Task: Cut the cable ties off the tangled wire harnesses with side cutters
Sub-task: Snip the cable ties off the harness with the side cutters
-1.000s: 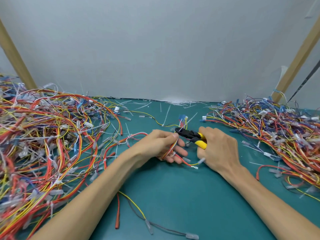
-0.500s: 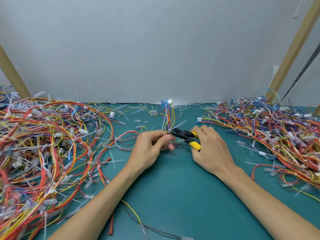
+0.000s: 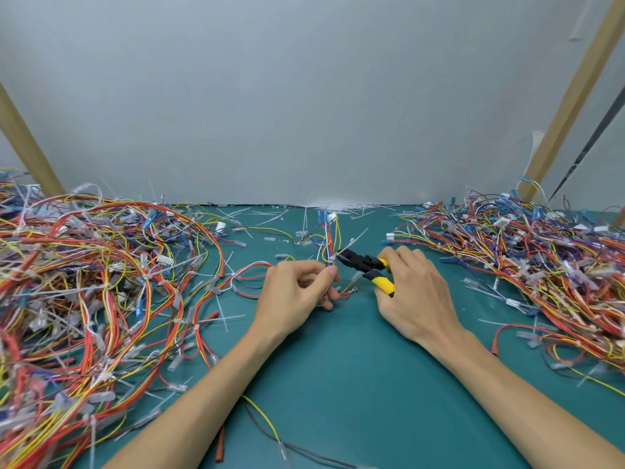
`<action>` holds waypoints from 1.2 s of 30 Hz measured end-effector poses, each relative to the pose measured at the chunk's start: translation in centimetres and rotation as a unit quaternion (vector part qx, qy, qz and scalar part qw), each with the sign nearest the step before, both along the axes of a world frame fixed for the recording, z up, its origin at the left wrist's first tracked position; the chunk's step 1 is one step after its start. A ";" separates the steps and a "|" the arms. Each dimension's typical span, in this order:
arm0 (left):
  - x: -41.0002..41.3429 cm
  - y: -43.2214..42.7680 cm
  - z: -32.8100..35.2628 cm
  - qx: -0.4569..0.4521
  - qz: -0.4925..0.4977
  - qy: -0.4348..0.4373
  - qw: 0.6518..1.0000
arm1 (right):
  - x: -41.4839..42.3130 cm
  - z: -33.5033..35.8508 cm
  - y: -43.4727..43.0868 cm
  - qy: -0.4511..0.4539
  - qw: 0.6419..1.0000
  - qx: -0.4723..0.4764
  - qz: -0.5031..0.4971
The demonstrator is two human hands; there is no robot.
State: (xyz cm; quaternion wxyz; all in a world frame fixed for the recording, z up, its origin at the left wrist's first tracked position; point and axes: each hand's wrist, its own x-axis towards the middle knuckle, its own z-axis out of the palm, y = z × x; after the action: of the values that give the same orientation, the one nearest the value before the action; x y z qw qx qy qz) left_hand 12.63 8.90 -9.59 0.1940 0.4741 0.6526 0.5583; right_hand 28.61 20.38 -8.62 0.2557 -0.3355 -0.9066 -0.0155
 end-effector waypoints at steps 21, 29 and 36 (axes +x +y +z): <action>0.1 -0.1 0.1 -0.025 -0.024 0.021 0.999 | 0.1 0.2 -0.4 -0.041 0.999 0.000 -0.018; 0.0 -0.2 0.1 -0.024 -0.017 0.038 0.999 | -0.1 0.0 -0.2 -0.045 0.998 0.024 -0.023; 0.1 -0.2 0.3 -0.024 -0.018 0.035 0.999 | -0.1 0.1 -0.2 -0.044 0.999 0.020 -0.022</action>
State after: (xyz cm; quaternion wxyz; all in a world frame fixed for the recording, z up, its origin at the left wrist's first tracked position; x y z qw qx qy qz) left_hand 12.76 8.72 -9.31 0.1924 0.5007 0.6635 0.5216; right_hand 28.49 20.19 -8.47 0.2218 -0.3488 -0.9090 -0.0541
